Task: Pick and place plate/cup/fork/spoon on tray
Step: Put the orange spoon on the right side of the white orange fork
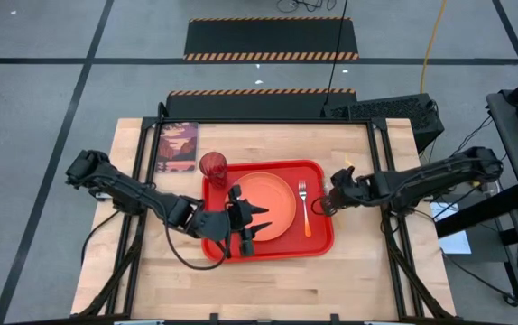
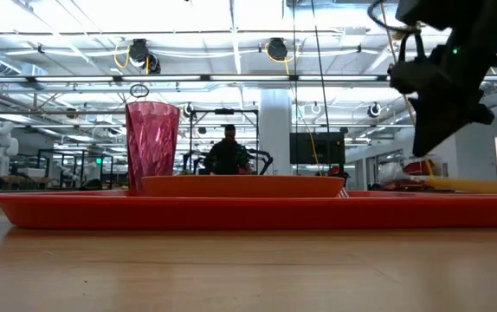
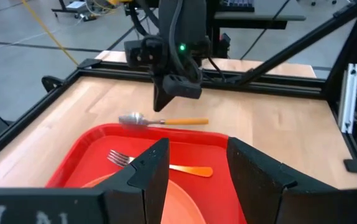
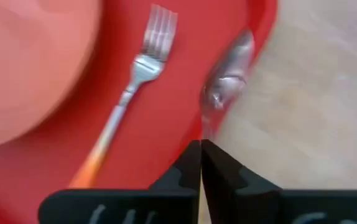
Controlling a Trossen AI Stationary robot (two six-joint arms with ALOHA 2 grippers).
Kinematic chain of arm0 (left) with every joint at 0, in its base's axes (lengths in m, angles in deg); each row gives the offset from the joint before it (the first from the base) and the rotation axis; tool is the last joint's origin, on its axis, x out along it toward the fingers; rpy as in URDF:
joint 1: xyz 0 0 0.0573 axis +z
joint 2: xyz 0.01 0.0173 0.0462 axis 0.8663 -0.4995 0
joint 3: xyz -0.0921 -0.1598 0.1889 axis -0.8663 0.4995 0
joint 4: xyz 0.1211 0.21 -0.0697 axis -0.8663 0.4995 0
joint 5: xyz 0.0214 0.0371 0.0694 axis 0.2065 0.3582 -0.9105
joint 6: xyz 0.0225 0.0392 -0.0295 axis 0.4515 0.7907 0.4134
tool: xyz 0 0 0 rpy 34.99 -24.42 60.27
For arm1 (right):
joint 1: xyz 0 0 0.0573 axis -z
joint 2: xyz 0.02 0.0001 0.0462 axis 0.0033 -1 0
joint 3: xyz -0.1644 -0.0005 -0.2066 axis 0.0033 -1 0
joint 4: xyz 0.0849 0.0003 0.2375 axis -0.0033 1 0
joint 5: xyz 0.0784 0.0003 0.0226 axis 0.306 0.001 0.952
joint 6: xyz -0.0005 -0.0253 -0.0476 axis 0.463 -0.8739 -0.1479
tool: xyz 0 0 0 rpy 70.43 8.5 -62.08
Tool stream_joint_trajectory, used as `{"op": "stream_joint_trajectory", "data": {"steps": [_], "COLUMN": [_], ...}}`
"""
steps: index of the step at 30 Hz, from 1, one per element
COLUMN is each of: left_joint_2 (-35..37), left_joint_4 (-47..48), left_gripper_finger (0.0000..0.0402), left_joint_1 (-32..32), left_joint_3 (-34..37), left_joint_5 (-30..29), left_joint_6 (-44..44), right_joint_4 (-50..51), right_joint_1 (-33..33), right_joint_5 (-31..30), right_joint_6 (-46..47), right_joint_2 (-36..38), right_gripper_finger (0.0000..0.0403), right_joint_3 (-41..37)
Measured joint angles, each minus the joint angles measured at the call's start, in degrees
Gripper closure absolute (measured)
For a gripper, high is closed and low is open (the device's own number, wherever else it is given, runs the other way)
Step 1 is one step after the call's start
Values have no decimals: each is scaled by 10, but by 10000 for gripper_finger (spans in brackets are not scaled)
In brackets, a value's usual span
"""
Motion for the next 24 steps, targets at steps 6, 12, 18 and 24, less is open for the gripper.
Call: {"op": "stream_joint_trajectory", "data": {"steps": [6,12,18,24], "left_joint_2": [0,0,0,0], "left_joint_4": [3,3,3,3], "left_gripper_finger": [238,238,238,238], "left_joint_1": [-15,-30,-40,-42], "left_joint_3": [0,0,0,0], "left_joint_5": [0,0,0,0], "left_joint_6": [0,8,11,11], "right_joint_4": [-27,10,18,18], "right_joint_1": [-40,-47,-44,-39], "right_joint_5": [-27,-28,-27,-27], "right_joint_6": [40,70,9,-86], "right_joint_2": [-20,-57,-71,-71], "right_gripper_finger": [401,401,396,355], "right_joint_3": [3,3,2,-13]}}
